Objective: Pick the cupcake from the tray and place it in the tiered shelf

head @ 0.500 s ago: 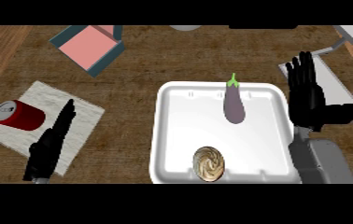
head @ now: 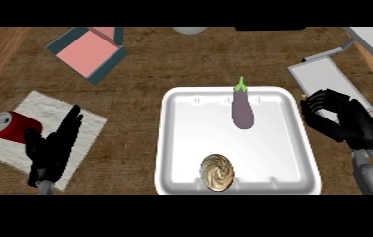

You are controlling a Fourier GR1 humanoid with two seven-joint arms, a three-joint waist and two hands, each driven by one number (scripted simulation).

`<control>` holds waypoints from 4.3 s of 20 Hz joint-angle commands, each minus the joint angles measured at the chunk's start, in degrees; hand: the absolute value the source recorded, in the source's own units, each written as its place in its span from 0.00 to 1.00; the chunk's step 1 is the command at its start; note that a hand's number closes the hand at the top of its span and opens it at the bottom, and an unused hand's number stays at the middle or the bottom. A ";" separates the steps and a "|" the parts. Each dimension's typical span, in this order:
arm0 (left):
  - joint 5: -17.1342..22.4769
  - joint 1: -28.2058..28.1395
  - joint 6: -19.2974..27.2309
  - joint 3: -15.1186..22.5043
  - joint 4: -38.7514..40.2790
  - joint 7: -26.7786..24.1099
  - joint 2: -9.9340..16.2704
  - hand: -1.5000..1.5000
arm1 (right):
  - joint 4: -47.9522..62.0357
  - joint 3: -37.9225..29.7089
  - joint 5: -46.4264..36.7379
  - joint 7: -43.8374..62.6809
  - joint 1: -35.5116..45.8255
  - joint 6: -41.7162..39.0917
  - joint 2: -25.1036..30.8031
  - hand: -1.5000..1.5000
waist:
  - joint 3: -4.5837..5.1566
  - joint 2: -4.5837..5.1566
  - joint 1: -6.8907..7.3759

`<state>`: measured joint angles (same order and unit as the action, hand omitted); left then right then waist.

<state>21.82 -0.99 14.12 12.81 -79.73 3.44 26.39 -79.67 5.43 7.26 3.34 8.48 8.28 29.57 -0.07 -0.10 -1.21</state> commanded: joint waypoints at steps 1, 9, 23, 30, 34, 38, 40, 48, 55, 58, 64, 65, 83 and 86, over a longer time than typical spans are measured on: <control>2.54 2.87 0.16 0.12 2.91 6.31 -2.88 0.50 | -4.49 3.22 -0.59 10.28 -4.17 -1.94 1.81 0.00 | 0.19 -0.01 -0.29; 4.04 2.36 -3.57 -1.97 3.52 7.59 -1.92 0.50 | -21.49 1.04 9.90 12.31 -10.47 -18.70 10.71 0.00 | 0.18 -0.11 0.07; 1.32 4.00 -4.45 -2.37 4.86 8.20 -2.87 0.50 | -40.90 12.77 9.79 55.92 6.94 -11.74 11.92 0.00 | 0.30 0.21 2.17; 0.10 6.38 -1.97 -1.53 1.36 13.20 -4.49 0.50 | -34.40 26.75 -5.64 66.19 16.88 -6.37 1.84 0.00 | 0.18 0.15 2.44; -1.41 2.59 -2.40 -1.55 1.53 9.75 -4.90 0.50 | -32.72 27.94 -3.15 72.57 19.37 -9.13 0.14 0.00 | 0.17 -0.03 1.86; -1.21 4.19 -3.01 -2.57 3.32 9.68 -5.62 0.50 | -26.25 30.90 -4.69 70.03 20.25 -11.31 -2.11 0.00 | 0.14 0.14 1.67; -1.30 5.60 -3.52 -3.60 4.21 10.29 -4.99 0.50 | -24.37 32.71 -6.84 69.78 21.62 -10.67 -4.79 0.00 | 0.13 0.13 1.58; -1.90 1.34 -3.31 -3.20 1.84 9.49 -6.24 0.50 | -26.20 36.78 -10.25 75.32 19.13 -9.80 -3.29 0.00 | 0.13 -0.23 0.95; -1.38 2.47 -5.99 -4.78 1.60 10.00 -5.33 0.50 | -23.69 38.93 -15.72 78.08 20.24 -8.67 -9.45 0.00 | 0.13 -0.14 1.18; -1.84 2.97 -5.36 -5.67 3.52 9.10 -6.40 0.50 | -22.82 40.09 -17.82 74.28 16.34 -9.20 -9.14 0.00 | 0.12 0.01 0.97; -3.21 4.52 -4.96 -5.31 4.72 9.73 -7.64 0.50 | -19.72 39.67 -21.84 74.81 16.55 -10.61 -10.64 0.00 | 0.14 0.05 0.75; -3.24 2.38 -5.21 -5.62 3.64 9.01 -7.36 0.50 | -20.62 37.82 -20.88 74.38 16.01 -11.29 -9.89 0.00 | 0.12 0.00 0.97; -5.71 1.43 -6.34 -7.85 -0.91 13.31 -8.18 0.50 | -8.87 36.99 -36.13 60.71 8.52 -9.56 -19.95 0.00 | 0.06 0.03 1.42; -4.22 4.67 -8.60 -10.01 4.38 11.42 -7.08 0.50 | -9.02 40.92 -28.46 56.53 7.60 -19.90 -17.42 1.00 | 0.10 0.21 1.28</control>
<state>16.75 3.25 6.49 3.92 -77.85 13.98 18.89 -89.14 42.69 -24.53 60.03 18.51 -4.14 11.12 -0.36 -0.50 0.14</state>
